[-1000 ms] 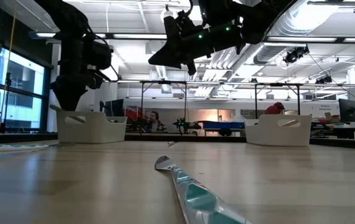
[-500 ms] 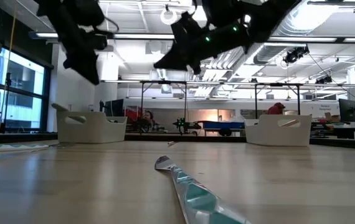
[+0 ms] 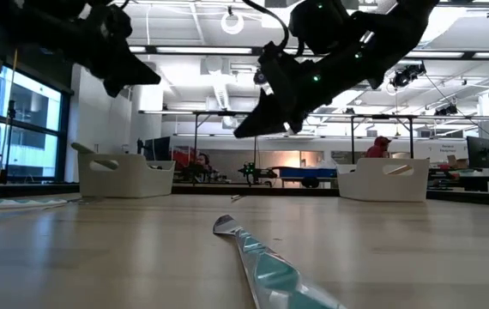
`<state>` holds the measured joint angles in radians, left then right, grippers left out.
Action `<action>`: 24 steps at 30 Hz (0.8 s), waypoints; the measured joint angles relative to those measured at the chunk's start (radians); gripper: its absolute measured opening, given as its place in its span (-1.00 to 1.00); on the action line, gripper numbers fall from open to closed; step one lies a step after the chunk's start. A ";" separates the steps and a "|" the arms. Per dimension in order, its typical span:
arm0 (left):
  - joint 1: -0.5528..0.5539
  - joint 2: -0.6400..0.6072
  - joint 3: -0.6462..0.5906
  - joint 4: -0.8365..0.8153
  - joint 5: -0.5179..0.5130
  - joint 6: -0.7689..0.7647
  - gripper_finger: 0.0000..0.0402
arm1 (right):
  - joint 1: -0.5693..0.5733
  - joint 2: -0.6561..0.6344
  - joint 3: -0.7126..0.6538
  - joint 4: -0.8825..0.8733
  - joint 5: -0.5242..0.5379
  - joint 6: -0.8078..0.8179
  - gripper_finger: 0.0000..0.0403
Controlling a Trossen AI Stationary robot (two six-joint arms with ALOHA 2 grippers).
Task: Sort silverware by color (type)
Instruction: Put the left blue knife into the black bin
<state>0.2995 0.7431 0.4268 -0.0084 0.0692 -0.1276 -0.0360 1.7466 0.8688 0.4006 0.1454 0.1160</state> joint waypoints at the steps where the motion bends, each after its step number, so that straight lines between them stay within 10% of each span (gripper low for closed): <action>1: -0.025 -0.004 -0.028 0.042 0.000 0.000 -0.99 | 0.012 0.000 0.000 -0.021 0.011 -0.002 -1.00; 13: -0.316 -0.001 -0.159 0.167 -0.066 0.112 -0.99 | 0.136 0.000 0.001 -0.130 0.045 -0.026 -1.00; 24: -0.523 0.000 -0.004 -0.252 -0.171 -0.006 -0.82 | 0.151 0.000 0.001 -0.130 0.045 -0.029 -1.00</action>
<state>-0.2234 0.7429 0.4226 -0.2608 -0.1018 -0.1338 0.1153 1.7466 0.8696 0.2710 0.1903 0.0868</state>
